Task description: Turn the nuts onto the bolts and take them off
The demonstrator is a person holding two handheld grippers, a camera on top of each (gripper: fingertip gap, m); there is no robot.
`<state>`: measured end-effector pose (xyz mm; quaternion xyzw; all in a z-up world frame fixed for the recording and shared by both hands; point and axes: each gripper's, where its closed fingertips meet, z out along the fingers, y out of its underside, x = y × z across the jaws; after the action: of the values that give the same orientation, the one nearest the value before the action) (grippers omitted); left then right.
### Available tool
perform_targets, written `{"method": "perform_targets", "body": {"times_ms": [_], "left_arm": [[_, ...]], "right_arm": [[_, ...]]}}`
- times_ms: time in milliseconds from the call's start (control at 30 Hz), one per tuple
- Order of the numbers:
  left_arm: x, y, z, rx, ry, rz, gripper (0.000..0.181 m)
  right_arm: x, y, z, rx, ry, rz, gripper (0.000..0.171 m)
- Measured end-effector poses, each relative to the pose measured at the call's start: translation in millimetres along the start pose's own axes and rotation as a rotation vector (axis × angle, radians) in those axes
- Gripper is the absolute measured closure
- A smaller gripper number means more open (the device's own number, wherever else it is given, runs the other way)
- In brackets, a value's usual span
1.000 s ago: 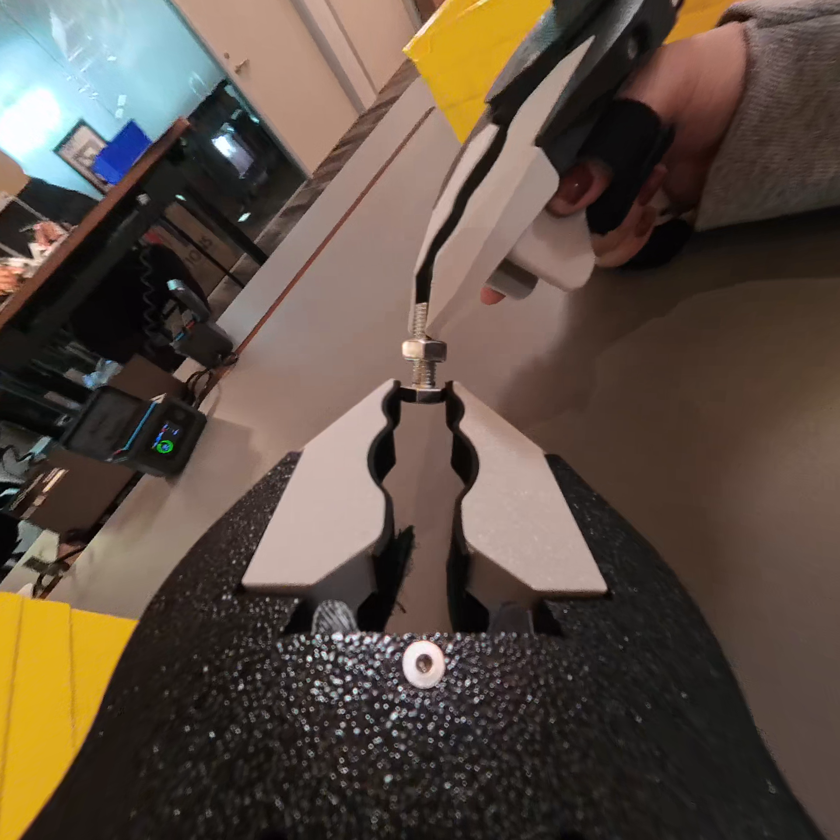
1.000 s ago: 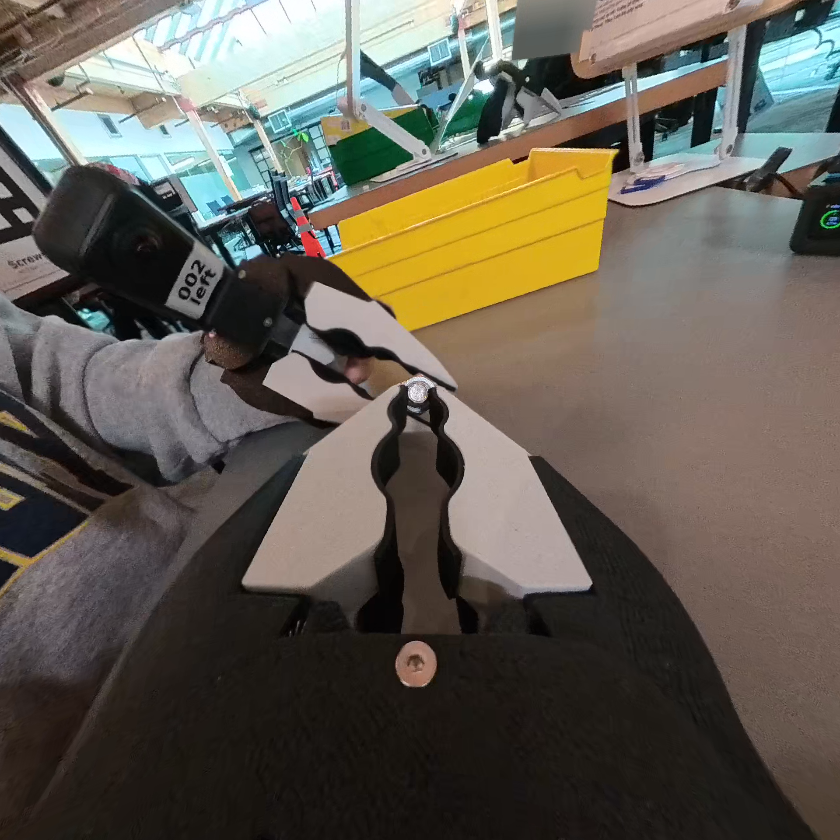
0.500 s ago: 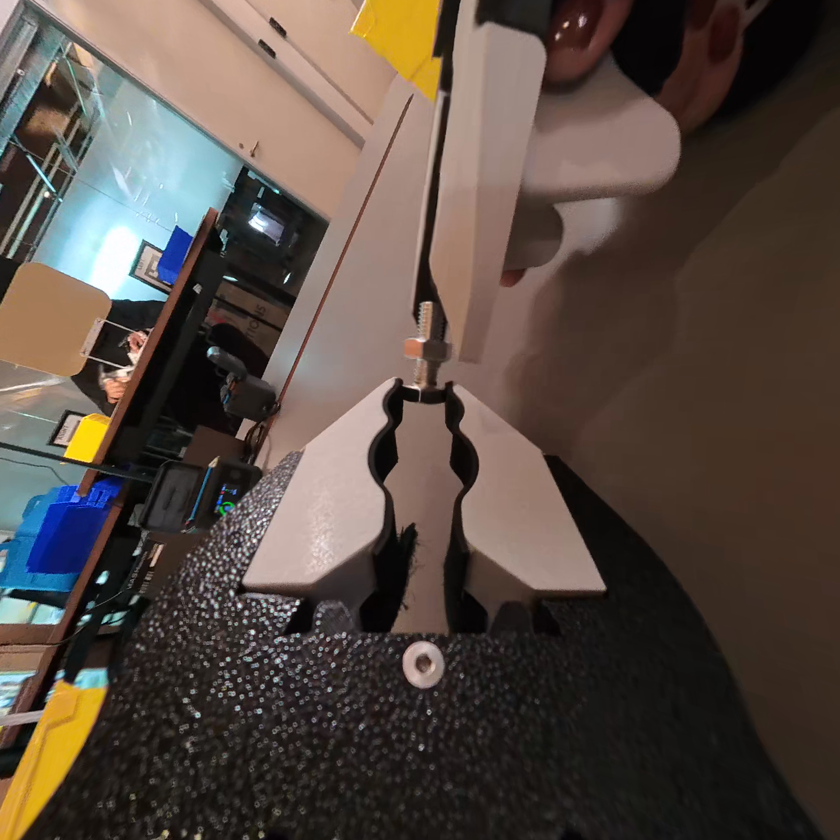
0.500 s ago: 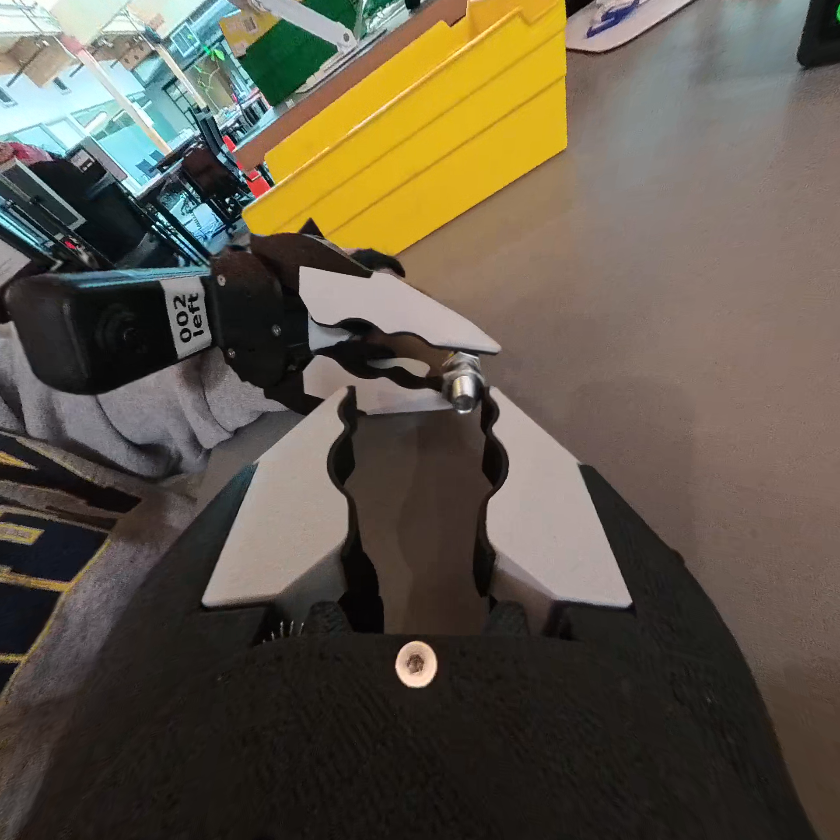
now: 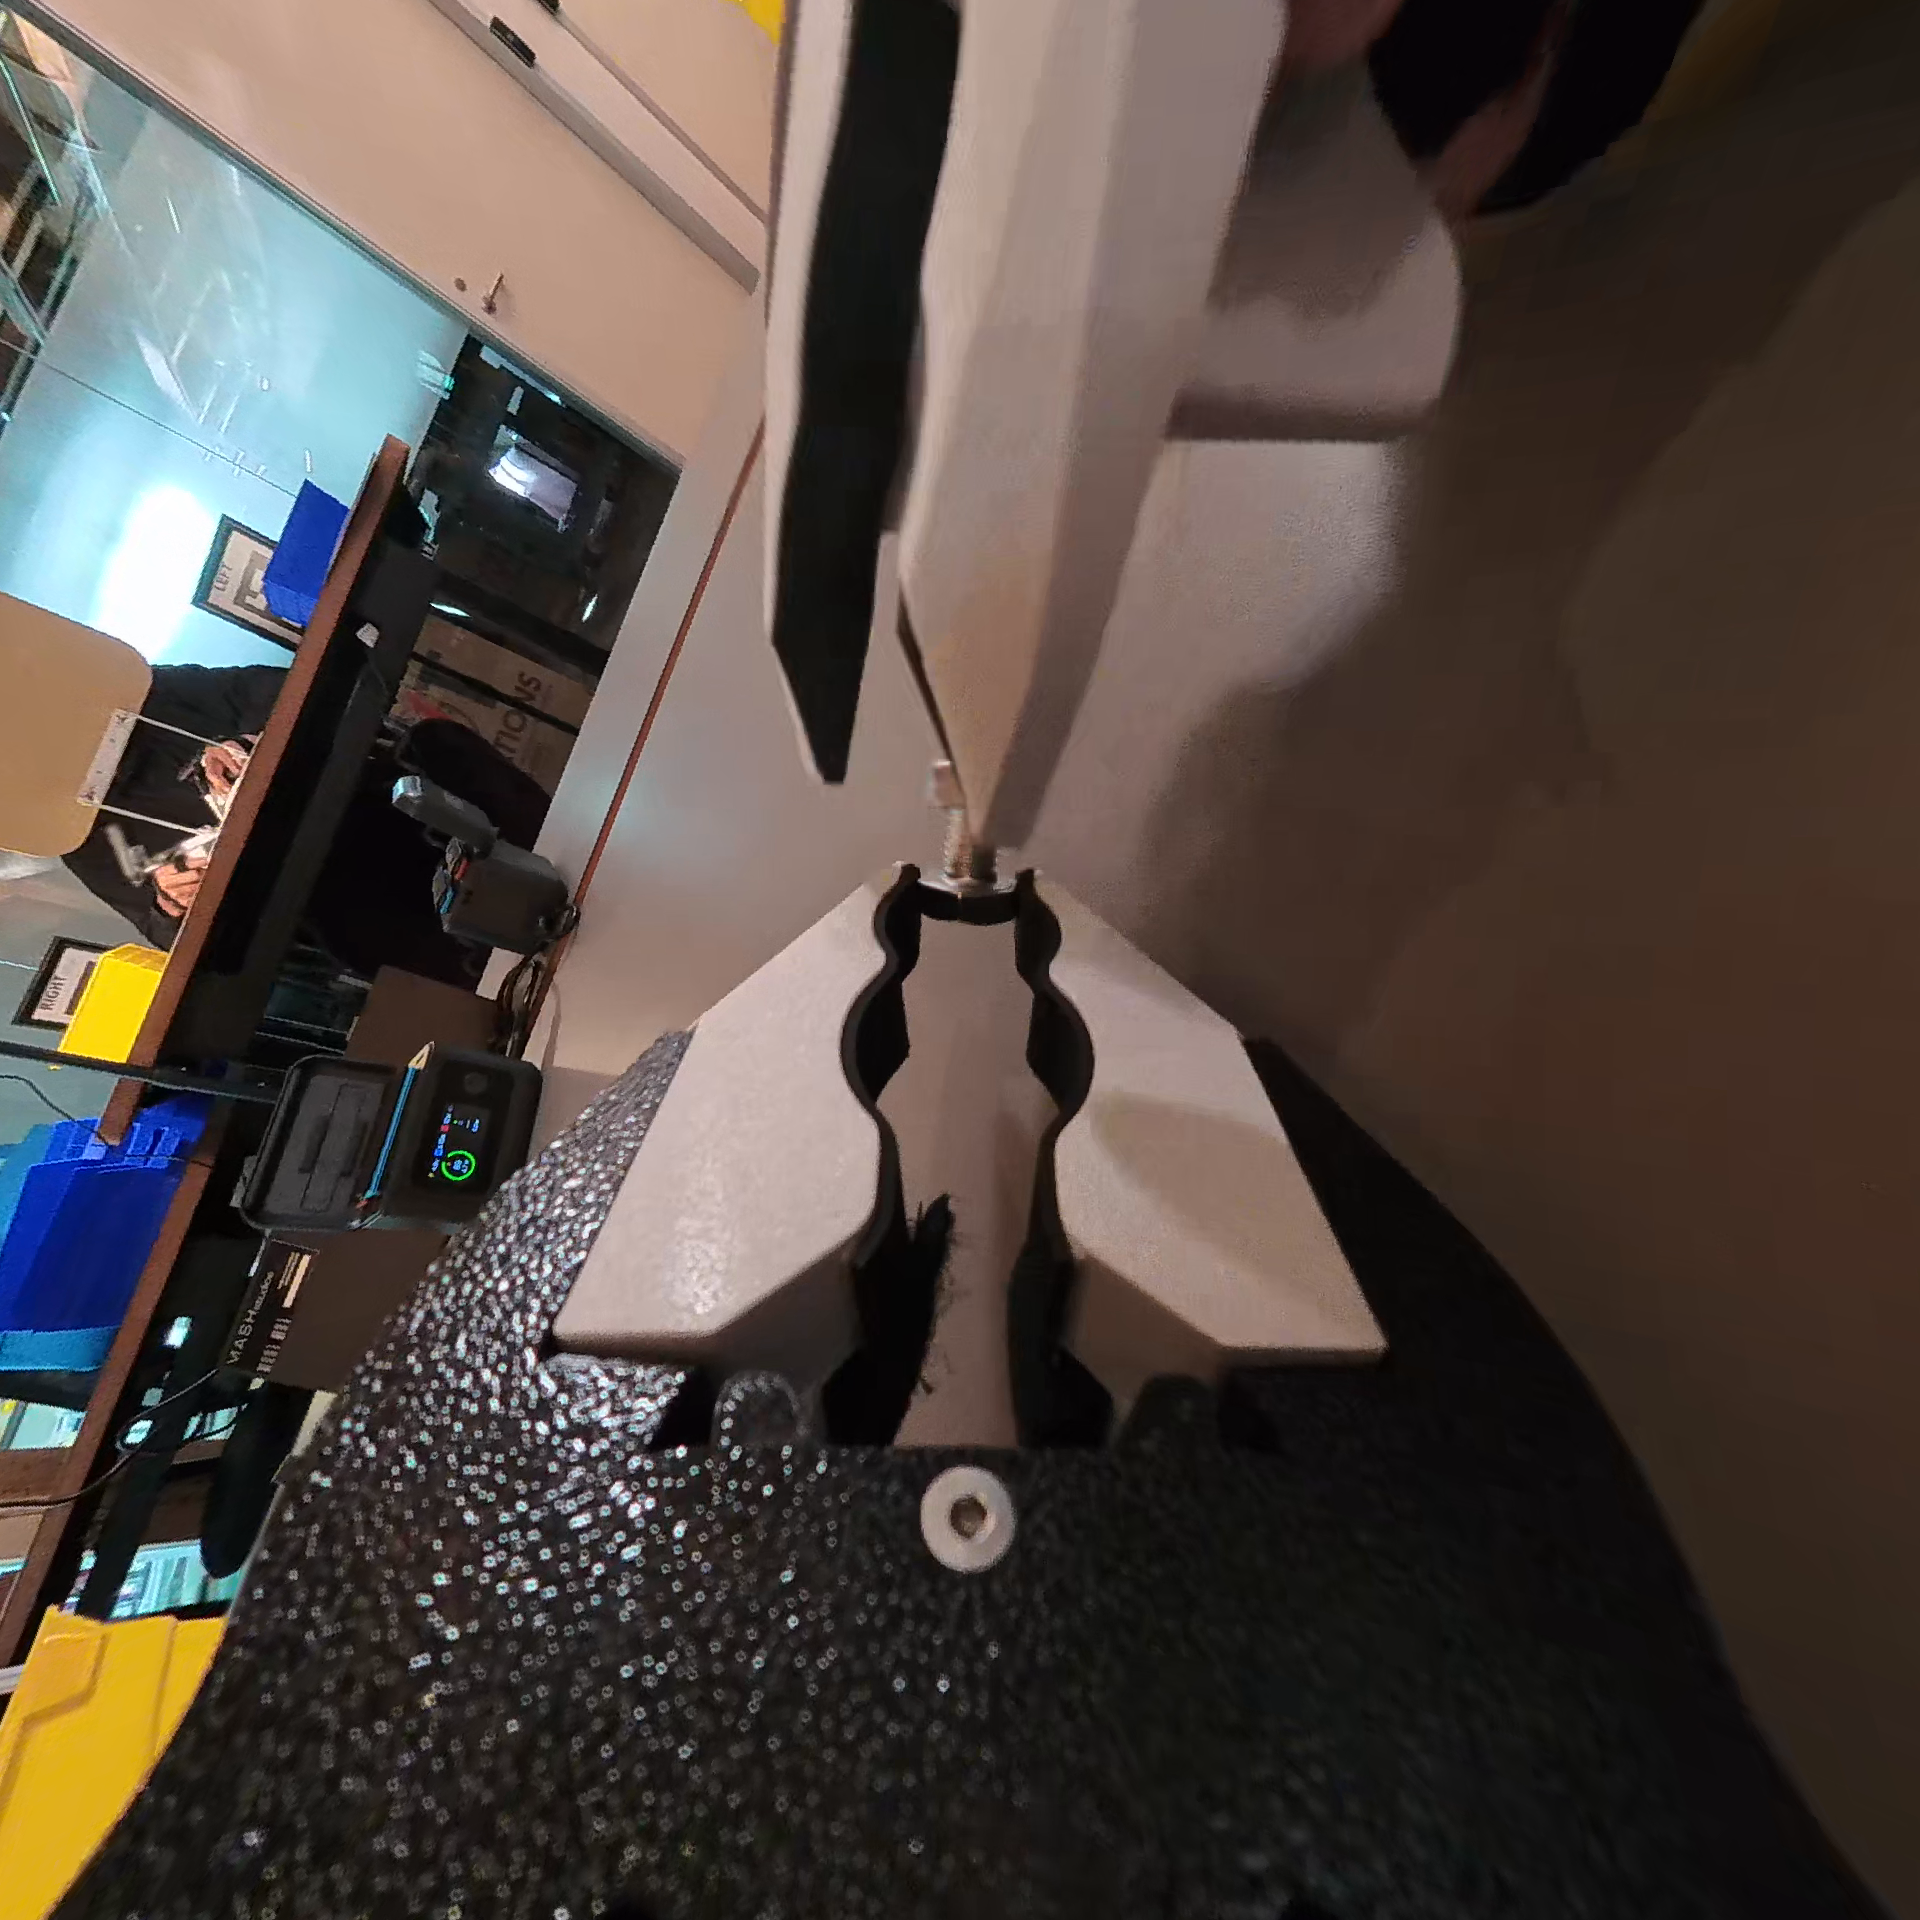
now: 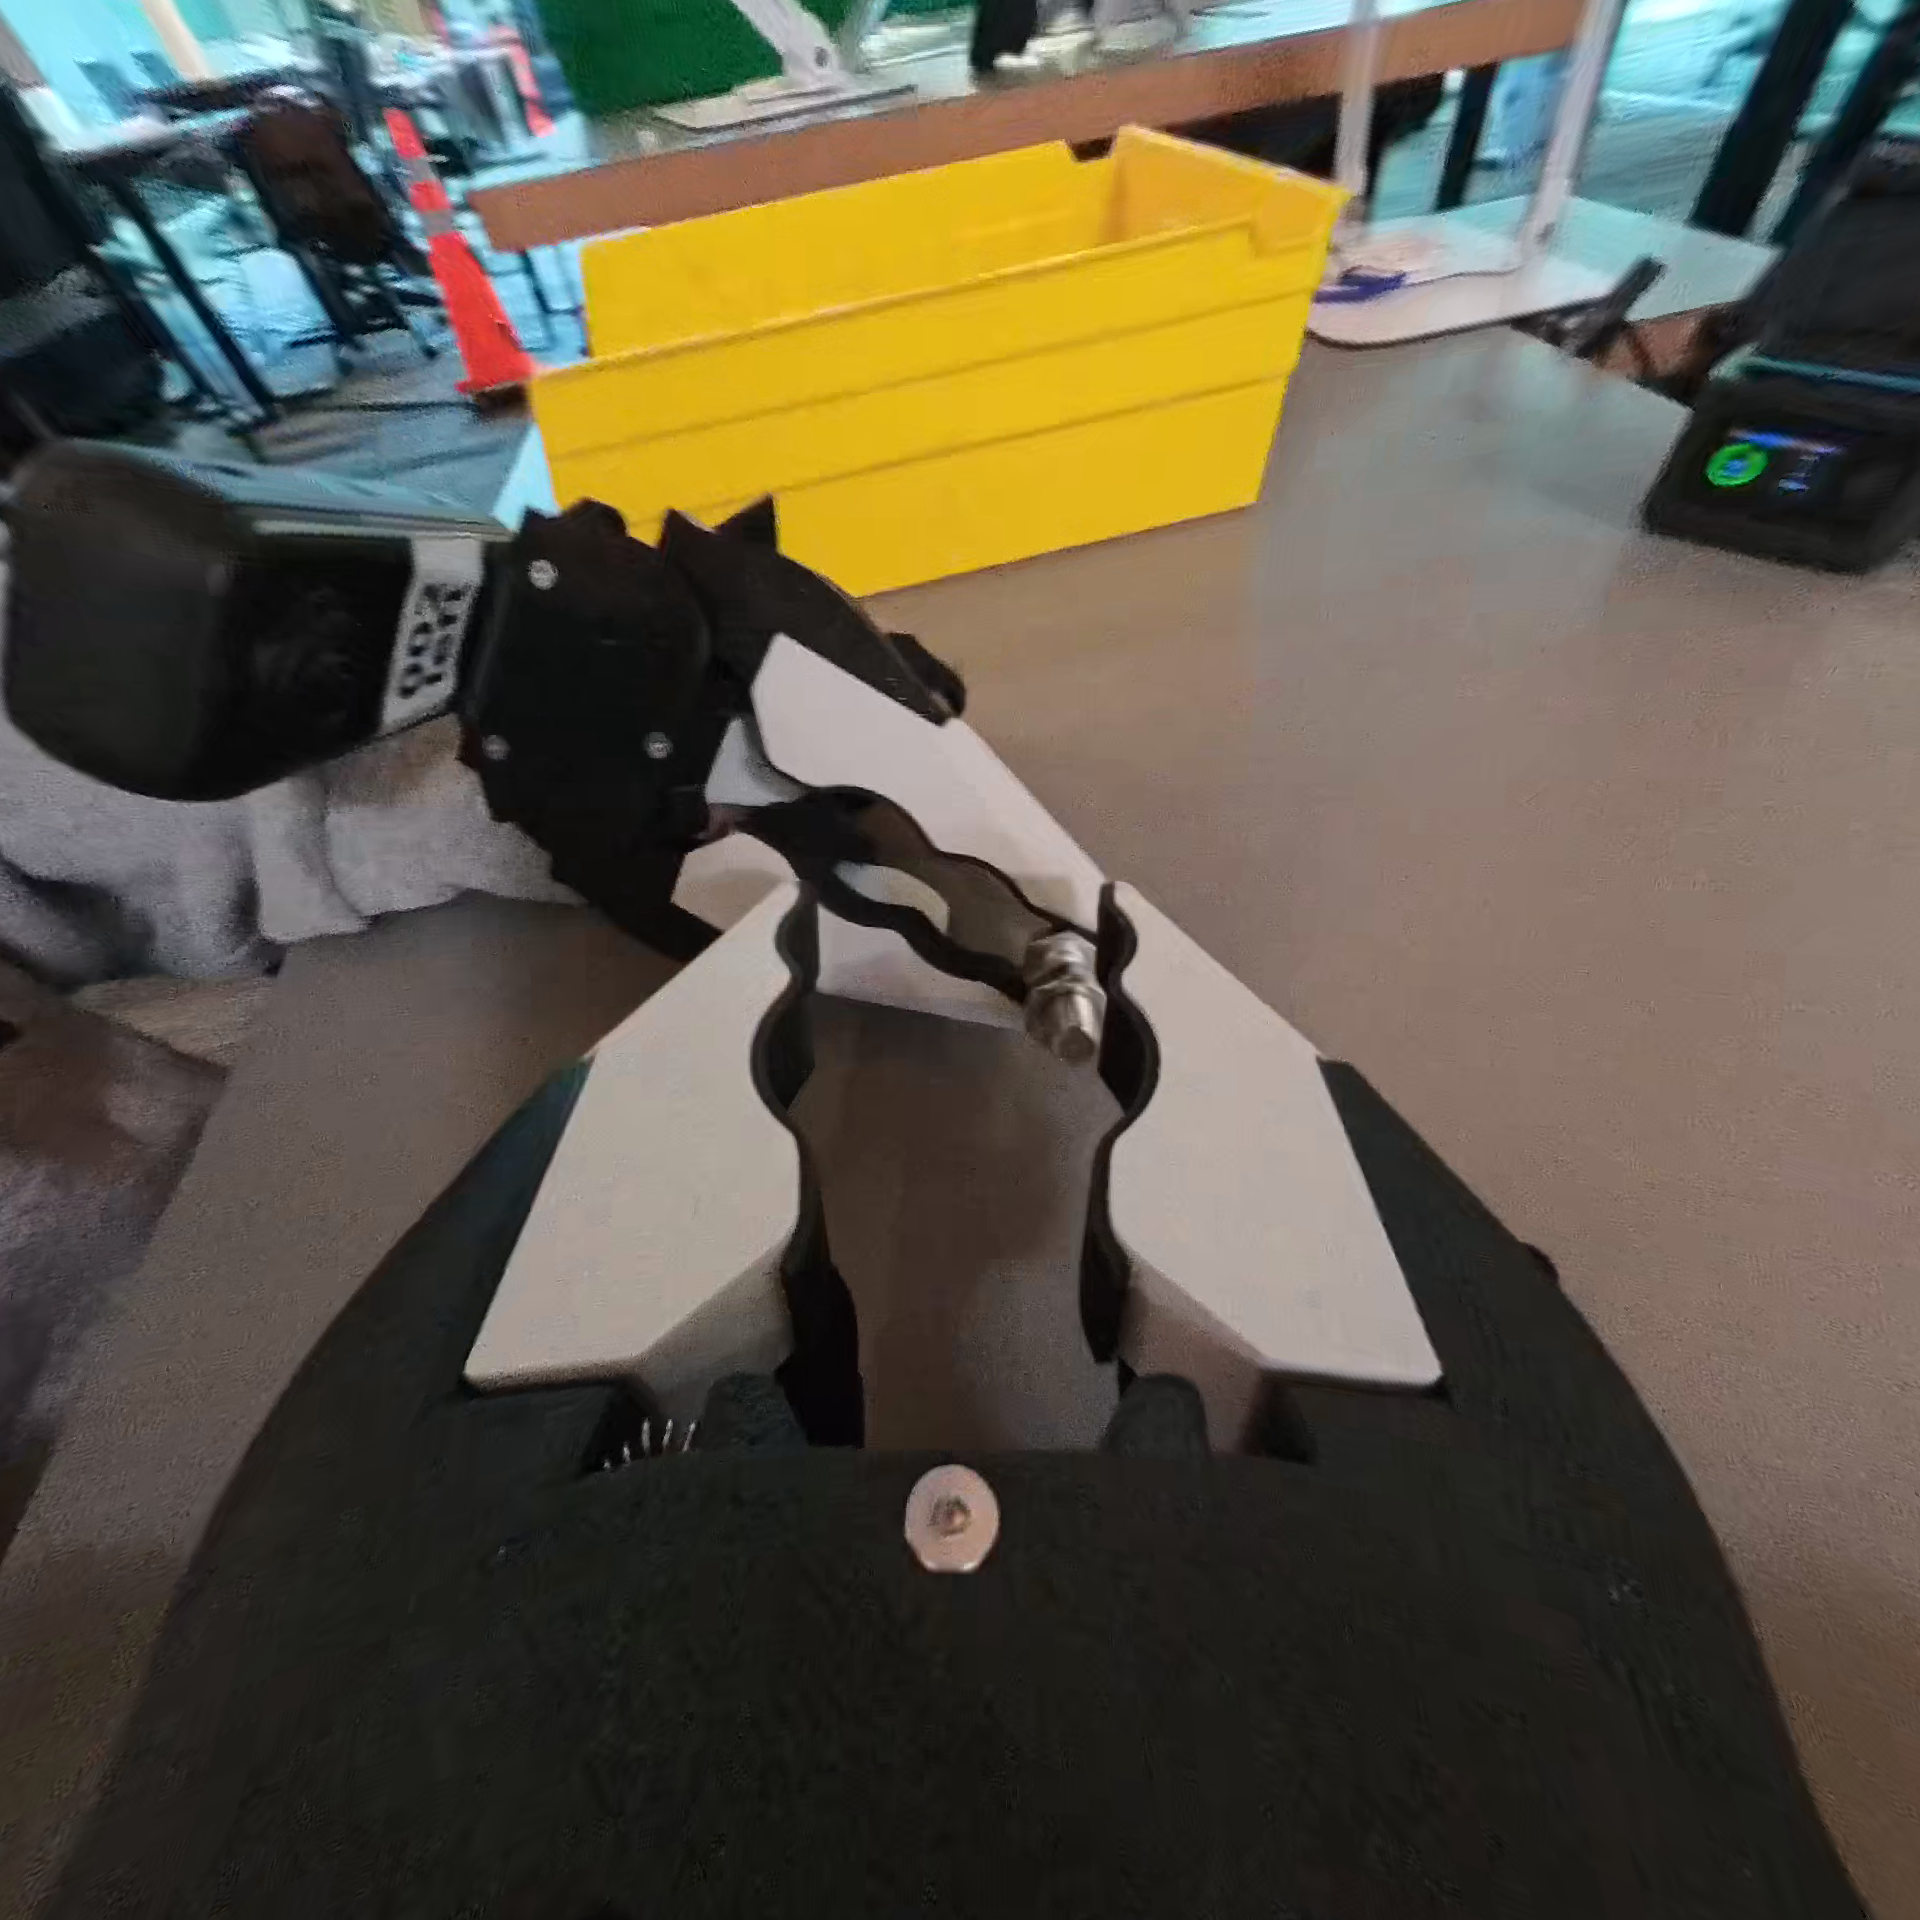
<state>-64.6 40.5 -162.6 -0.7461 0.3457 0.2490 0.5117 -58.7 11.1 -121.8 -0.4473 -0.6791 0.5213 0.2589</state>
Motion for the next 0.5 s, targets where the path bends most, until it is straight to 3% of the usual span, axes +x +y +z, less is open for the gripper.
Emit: {"method": "perform_targets", "body": {"times_ms": [100,200,333,400,433,500], "left_arm": [[0,1,0,-0.004,-0.003,0.000,0.165],[0,1,1,-0.008,-0.005,0.004,0.164],[0,1,2,-0.033,-0.018,0.039,0.165],[0,1,2,-0.039,-0.022,0.044,0.164],[-1,1,2,-0.039,-0.021,0.026,0.164],[-2,3,2,-0.048,-0.002,-0.037,0.164]], "right_arm": [[14,21,-8,-0.109,0.060,0.061,0.113],[10,34,-7,-0.168,0.012,0.120,0.117],[-6,15,6,-0.092,-0.026,-0.030,0.112],[-15,-4,3,0.004,-0.027,-0.152,0.119],[-8,-5,-1,0.014,0.019,-0.158,0.133],[6,10,-10,-0.056,0.077,-0.101,0.136]]}}
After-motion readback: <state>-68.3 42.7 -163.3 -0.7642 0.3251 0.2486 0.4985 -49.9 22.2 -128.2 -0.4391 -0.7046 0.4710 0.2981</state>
